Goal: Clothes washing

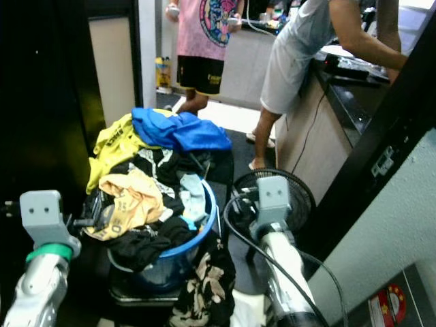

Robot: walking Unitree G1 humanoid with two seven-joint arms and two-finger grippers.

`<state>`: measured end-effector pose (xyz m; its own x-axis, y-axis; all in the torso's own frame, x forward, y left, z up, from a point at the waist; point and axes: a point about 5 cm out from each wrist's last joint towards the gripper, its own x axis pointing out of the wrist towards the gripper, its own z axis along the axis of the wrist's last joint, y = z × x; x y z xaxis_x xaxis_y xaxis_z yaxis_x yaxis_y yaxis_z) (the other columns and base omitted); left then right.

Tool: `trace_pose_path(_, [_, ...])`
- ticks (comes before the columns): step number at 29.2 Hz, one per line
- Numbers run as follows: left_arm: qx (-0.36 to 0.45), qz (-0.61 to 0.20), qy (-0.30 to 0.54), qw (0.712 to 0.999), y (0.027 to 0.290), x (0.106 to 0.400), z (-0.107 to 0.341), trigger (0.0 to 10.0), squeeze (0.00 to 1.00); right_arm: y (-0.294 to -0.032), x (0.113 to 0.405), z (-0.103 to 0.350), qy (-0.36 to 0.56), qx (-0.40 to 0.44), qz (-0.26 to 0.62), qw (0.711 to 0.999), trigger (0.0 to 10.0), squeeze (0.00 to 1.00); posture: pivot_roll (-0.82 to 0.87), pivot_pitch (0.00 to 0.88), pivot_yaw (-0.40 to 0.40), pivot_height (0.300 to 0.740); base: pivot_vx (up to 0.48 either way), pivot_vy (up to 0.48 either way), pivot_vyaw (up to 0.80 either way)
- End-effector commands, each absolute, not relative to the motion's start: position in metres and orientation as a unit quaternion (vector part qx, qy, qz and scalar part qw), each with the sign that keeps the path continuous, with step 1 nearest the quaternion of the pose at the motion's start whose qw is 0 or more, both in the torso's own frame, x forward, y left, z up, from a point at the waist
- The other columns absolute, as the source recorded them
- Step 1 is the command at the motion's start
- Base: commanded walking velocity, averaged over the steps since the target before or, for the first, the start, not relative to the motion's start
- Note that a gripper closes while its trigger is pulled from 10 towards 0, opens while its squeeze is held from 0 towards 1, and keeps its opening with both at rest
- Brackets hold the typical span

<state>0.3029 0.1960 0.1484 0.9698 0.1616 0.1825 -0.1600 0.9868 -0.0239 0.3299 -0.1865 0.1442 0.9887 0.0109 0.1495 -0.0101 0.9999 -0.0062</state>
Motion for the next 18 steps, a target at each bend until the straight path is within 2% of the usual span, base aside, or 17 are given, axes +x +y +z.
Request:
trace_pose_path(1, [-0.007, 0.068, -0.083, 0.994, 0.188, 0.302, 0.141, 10.0, 0.00, -0.196, 0.324, 0.143, -0.073, 0.020, -0.021, 0.997, 10.0, 0.00, 0.06, 0.000, -0.008, 0.740, 0.000, 0.000, 0.00])
trace_pose_path(7, [-0.007, 0.056, -0.089, 0.994, 0.179, 0.304, 0.143, 10.0, 0.00, -0.191, 0.325, 0.143, -0.070, 0.024, -0.003, 0.997, 10.0, 0.00, 0.05, 0.000, 0.000, 0.740, 0.000, 0.000, 0.00])
trace_pose_path(8, [-0.008, 0.039, -0.102, 0.994, 0.172, 0.303, 0.147, 10.0, 0.00, -0.176, 0.332, 0.151, -0.075, 0.009, 0.049, 0.996, 10.0, 0.00, 0.04, 0.000, 0.006, 0.740, 0.000, 0.000, 0.00])
trace_pose_path(18, [-0.017, 0.034, -0.115, 0.993, 0.169, 0.300, 0.150, 10.0, 0.00, -0.155, 0.344, 0.172, -0.084, -0.033, 0.130, 0.987, 10.0, 0.00, 0.05, 0.000, -0.020, 0.740, 0.288, 0.000, 0.00])
